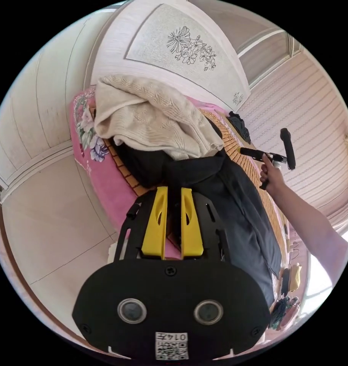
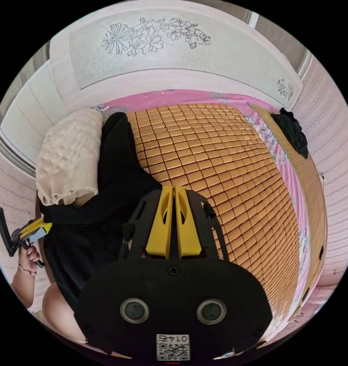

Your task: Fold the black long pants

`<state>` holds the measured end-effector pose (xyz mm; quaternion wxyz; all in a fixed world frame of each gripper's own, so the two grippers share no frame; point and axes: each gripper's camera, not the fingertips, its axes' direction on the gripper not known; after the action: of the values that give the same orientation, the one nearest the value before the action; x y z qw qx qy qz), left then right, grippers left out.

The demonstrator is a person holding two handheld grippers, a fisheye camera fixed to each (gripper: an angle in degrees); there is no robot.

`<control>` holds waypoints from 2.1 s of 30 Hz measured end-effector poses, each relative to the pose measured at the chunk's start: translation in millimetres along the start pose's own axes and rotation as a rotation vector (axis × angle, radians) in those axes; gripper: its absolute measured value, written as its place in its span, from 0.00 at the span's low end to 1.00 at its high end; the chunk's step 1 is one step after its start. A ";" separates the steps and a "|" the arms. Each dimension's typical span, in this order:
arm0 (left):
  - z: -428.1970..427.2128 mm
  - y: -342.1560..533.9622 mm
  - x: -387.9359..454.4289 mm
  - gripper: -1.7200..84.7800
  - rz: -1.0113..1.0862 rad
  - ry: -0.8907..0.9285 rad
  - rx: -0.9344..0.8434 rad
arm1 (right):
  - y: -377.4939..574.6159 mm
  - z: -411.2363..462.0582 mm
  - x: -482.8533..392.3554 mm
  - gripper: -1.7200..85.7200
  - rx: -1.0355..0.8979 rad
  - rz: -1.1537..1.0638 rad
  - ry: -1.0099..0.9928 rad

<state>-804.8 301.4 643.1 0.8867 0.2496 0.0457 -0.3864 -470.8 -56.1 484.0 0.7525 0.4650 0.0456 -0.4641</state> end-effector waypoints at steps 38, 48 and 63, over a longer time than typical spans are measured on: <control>16.6 -45.2 38.5 0.17 -0.073 0.110 -0.287 | 953.9 -458.7 179.2 0.15 -0.223 1.319 -0.103; 58.3 -76.5 74.0 0.03 0.074 -0.007 -0.445 | 958.0 -503.9 196.7 0.03 -0.211 1.302 -0.114; -45.2 -153.4 143.3 0.01 0.302 0.257 -0.074 | 861.2 -652.0 289.1 0.02 0.045 1.071 0.260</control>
<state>-808.3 139.6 502.0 0.9300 0.2681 0.1348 -0.2122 567.4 355.8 538.3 0.8616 0.4926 -0.1145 0.0442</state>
